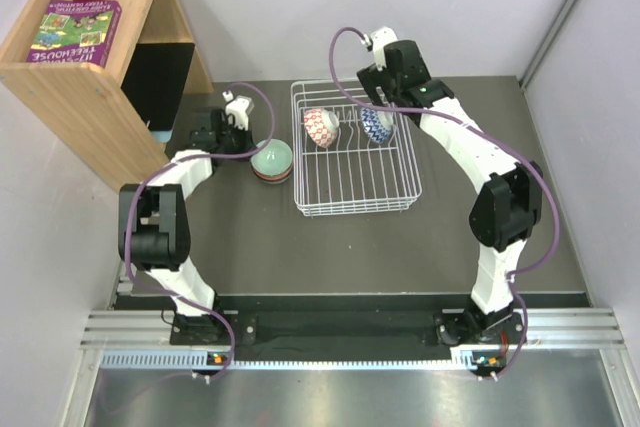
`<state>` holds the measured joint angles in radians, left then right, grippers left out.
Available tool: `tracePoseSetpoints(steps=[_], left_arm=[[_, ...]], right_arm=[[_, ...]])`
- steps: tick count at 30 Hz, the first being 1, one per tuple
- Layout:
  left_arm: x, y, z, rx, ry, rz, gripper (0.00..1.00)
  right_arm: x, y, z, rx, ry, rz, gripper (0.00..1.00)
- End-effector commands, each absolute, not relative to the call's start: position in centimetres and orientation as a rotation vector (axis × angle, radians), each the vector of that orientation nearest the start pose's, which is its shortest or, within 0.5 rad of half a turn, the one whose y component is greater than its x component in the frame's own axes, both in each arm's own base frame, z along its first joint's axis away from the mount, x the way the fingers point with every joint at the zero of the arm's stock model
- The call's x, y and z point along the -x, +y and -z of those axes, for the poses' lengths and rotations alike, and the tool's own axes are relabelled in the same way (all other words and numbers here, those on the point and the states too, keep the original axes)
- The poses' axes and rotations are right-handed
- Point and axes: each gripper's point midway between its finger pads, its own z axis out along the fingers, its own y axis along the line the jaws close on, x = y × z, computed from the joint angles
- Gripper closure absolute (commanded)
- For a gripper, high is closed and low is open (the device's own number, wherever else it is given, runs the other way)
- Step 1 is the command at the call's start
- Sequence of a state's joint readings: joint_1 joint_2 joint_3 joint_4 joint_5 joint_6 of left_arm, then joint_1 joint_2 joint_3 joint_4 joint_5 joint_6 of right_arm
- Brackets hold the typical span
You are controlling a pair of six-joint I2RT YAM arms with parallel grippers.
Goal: Load the bowls into the dish rack
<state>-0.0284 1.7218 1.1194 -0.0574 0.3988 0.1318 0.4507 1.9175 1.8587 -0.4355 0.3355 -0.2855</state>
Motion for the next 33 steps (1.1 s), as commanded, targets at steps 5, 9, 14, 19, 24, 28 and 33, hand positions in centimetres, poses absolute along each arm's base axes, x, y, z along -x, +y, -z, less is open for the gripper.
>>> tracePoseSetpoints(steps=[5, 9, 14, 19, 24, 28, 33], left_arm=[[-47.0, -7.9, -13.7, -0.416, 2.093, 0.368, 1.0], [-47.1, -8.0, -15.8, -0.425, 2.056, 0.368, 1.0], [-47.0, -8.4, -19.5, -0.451, 1.996, 0.383, 1.0], [-46.4, -8.3, -22.2, -0.461, 1.948, 0.367, 1.0], [-45.4, -8.7, -24.3, -0.519, 1.895, 0.394, 1.0], [-44.1, -9.9, -25.6, -0.605, 1.848, 0.474, 1.0], [-42.5, -12.3, -26.5, -0.703, 1.773, 0.633, 1.0]], right_arm=[[-51.6, 17.3, -29.9, 0.477, 1.899, 0.192, 0.0], [-51.5, 17.4, -30.0, 0.477, 1.9, 0.177, 0.0], [-51.5, 17.7, -30.1, 0.474, 1.909, 0.134, 0.0], [-51.4, 18.2, -30.0, 0.477, 1.921, 0.078, 0.0], [-50.5, 19.9, -30.1, 0.507, 1.943, -0.124, 0.0], [-48.9, 22.8, -29.4, 0.564, 1.97, -0.371, 0.0], [-45.1, 27.5, -29.1, 0.658, 1.96, -0.785, 0.0]])
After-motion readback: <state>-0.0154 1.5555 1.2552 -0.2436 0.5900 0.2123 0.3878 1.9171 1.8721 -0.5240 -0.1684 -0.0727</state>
